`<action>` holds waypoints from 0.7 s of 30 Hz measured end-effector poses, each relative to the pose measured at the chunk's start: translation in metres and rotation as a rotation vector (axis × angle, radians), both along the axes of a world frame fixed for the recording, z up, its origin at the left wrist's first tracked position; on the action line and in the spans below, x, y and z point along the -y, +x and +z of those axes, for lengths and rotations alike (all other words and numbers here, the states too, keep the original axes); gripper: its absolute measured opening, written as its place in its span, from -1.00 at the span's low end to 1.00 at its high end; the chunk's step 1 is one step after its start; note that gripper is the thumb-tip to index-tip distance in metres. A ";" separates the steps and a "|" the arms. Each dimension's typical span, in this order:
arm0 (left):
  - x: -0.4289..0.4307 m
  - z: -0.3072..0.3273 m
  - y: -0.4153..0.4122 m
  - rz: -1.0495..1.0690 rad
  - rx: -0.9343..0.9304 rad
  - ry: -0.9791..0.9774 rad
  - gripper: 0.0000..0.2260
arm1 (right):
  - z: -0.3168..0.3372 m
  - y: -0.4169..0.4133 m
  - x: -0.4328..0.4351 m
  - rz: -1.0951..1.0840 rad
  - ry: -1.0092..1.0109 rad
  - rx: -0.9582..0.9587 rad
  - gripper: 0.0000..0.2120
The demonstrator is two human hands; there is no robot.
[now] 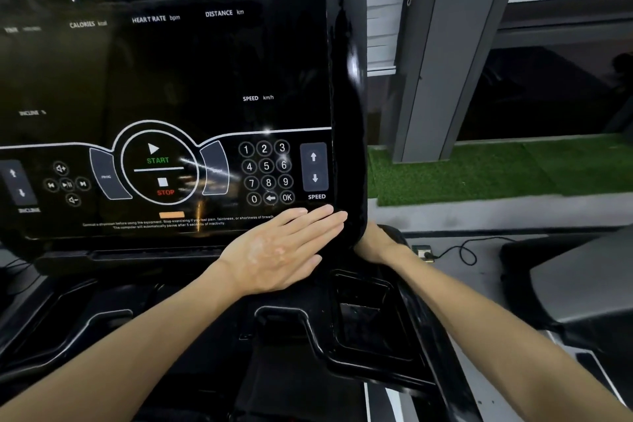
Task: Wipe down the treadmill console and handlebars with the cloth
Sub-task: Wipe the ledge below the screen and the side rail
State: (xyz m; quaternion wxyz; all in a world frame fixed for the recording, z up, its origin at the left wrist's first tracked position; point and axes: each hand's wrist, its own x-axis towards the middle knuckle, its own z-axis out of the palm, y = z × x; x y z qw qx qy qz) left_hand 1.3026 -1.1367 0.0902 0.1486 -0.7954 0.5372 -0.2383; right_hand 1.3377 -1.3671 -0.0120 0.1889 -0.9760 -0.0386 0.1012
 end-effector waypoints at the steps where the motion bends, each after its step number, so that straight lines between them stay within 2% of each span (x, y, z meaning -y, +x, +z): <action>1: 0.001 0.000 0.000 -0.003 0.003 -0.003 -0.52 | 0.001 -0.010 0.001 0.036 -0.038 0.043 -0.73; 5: 0.002 0.000 0.000 0.005 0.012 0.001 -0.52 | -0.009 -0.069 0.007 0.115 -0.062 0.230 -0.76; 6: 0.002 0.000 -0.001 0.008 0.014 0.007 -0.52 | -0.015 -0.079 0.011 0.126 -0.089 0.263 -0.71; 9: 0.002 0.000 0.000 0.017 0.032 0.013 -0.52 | -0.024 -0.099 0.010 0.166 -0.260 0.320 -0.36; 10: 0.002 0.000 -0.001 0.020 0.036 0.015 -0.52 | -0.022 -0.101 0.009 0.157 -0.289 0.371 -0.33; 16: 0.003 0.000 0.000 0.017 0.028 0.015 -0.52 | -0.013 -0.051 0.005 0.119 -0.244 0.266 -0.65; 18: 0.002 0.000 -0.001 0.015 0.032 0.016 -0.52 | -0.009 -0.031 0.007 0.146 -0.287 0.239 -0.67; 21: 0.002 0.001 -0.001 0.012 0.029 0.009 -0.52 | 0.000 -0.013 0.008 0.121 -0.235 0.130 -0.71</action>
